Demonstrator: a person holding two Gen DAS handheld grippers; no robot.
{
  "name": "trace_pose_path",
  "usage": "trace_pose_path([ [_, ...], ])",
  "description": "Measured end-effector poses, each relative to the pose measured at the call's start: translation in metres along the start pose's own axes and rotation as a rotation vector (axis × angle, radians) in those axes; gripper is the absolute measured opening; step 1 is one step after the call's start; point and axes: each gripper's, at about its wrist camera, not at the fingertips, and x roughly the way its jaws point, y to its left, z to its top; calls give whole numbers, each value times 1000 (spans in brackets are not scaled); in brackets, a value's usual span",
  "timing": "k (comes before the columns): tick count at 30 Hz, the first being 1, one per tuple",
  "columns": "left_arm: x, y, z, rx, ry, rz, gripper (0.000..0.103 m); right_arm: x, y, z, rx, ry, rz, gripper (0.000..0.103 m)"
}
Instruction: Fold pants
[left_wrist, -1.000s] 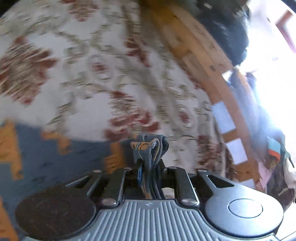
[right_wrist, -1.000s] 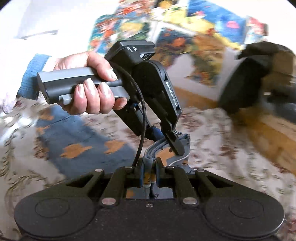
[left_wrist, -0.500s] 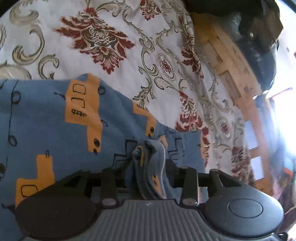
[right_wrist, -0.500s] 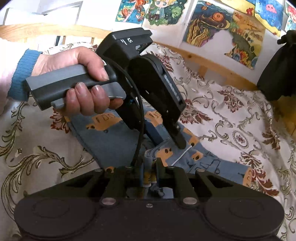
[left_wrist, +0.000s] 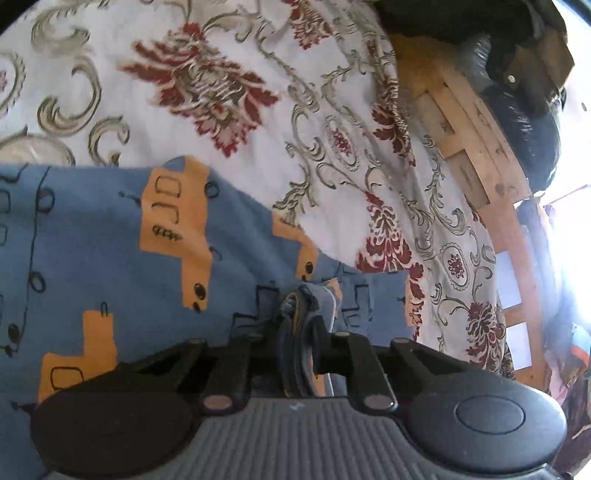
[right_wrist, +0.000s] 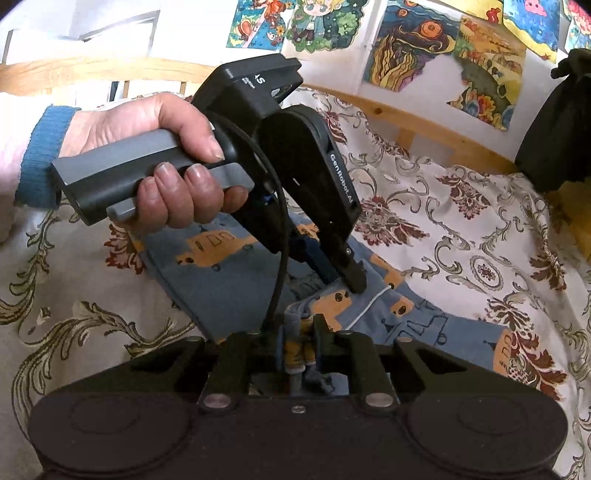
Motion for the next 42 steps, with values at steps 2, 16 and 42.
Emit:
trace_pose_path([
  [2, -6, -2, -1, 14, -8, 3, 14, -1, 1, 2, -1, -8, 2, 16],
  [16, -71, 27, -13, -28, -120, 201, 15, 24, 42, 33, 1, -85, 157, 16],
  [42, -53, -39, -111, 236, -410, 861, 97, 40, -90, 3, -57, -61, -363, 102],
])
